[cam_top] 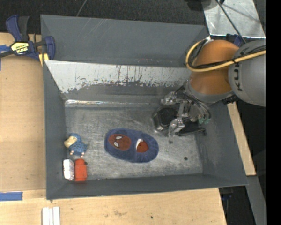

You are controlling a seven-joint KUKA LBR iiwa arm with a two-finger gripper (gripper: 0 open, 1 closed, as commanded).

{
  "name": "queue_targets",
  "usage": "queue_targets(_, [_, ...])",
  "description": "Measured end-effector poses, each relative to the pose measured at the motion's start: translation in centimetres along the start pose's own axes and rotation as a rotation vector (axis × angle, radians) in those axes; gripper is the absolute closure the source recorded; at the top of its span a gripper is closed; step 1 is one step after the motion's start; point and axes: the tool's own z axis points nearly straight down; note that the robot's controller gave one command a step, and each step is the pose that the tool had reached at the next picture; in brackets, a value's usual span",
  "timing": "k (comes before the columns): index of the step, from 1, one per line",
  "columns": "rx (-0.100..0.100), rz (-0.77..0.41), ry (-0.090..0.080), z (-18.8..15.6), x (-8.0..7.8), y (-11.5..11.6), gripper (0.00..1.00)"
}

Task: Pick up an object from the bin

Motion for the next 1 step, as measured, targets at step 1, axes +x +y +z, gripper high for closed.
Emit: queue_targets(1, [0.0, 0.002, -0.003, 0.02, -0.05, -0.11, 1.0])
